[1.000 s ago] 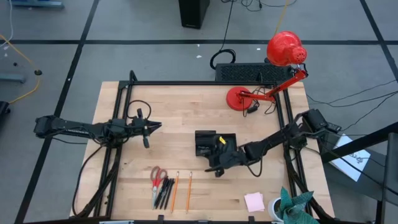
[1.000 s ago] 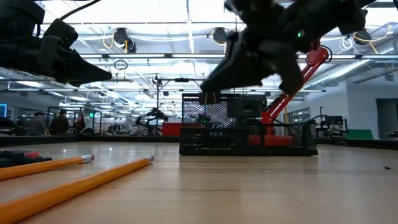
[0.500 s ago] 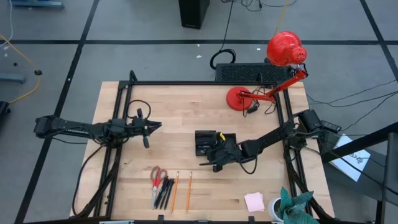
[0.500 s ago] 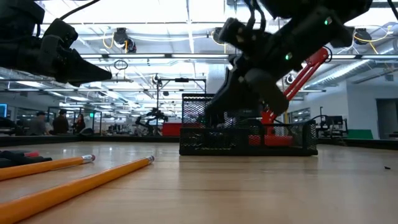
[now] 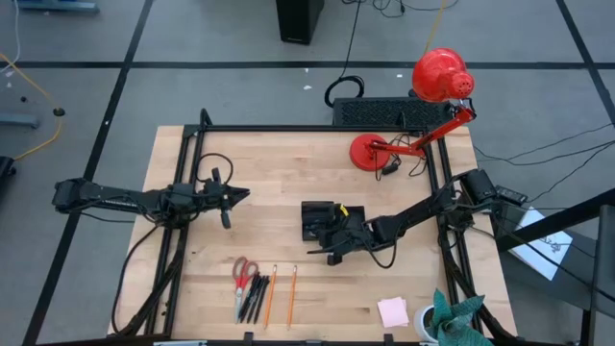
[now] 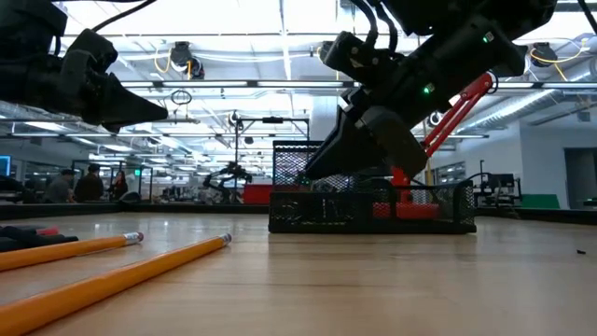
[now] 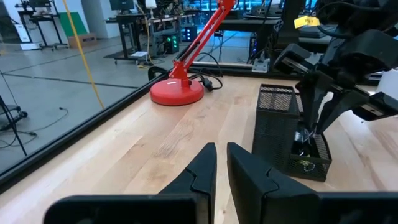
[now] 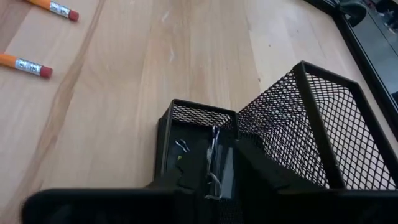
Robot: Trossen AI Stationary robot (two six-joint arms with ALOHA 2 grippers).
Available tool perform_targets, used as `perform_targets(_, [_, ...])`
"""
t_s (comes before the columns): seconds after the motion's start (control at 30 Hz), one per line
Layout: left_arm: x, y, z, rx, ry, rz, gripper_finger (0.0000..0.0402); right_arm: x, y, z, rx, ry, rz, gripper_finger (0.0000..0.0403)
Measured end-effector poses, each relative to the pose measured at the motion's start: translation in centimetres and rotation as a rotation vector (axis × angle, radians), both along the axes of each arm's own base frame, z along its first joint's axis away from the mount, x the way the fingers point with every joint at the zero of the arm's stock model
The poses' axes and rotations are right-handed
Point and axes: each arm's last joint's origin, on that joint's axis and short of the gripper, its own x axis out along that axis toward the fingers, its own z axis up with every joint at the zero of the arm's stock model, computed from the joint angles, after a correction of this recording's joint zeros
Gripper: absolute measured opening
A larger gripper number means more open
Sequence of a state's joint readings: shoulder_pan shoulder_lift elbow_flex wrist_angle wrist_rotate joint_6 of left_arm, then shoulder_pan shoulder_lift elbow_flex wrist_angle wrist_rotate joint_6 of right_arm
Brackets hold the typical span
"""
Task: Pick and place office supplies into organizer
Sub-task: Put the binder clip into the desk organizer, then put the left orange pencil into the desk organizer
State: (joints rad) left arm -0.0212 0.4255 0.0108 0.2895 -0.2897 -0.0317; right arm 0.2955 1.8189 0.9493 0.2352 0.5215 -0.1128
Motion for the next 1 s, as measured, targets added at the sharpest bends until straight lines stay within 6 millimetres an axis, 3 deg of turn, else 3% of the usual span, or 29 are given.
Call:
perform_targets(0.23, [0.0, 0.0, 0.0, 0.008, 0.002, -0.001, 0.0047, 0.1, 0.3, 0.3, -0.004, -0.030, 0.015, 0.0117])
perform_targets(0.43, [0.0, 0.0, 0.0, 0.040, 0.007, -0.013, 0.0047, -0.3, 1.4, 3.1, -0.030, -0.130, 0.088, 0.0116])
perform_targets(0.57, [0.0, -0.1, 0.0, 0.039, 0.011, -0.041, 0.0047, -1.3, 1.8, 5.0, -0.058, -0.128, 0.131, 0.0083])
perform_targets(0.73, [0.0, -0.3, -0.1, 0.027, 0.016, -0.067, 0.0047, -3.0, 1.6, 6.8, -0.023, -0.146, 0.133, 0.0010])
perform_targets(0.87, [0.0, -0.8, -0.3, 0.036, 0.044, -0.102, 0.0047, -4.8, 1.5, 6.4, 0.072, -0.277, 0.287, 0.0006])
perform_targets(1.0, [0.3, -1.3, 0.2, 0.017, 0.109, -0.100, 0.0047, -7.4, 0.3, 5.4, 0.109, -0.462, 0.318, 0.0002])
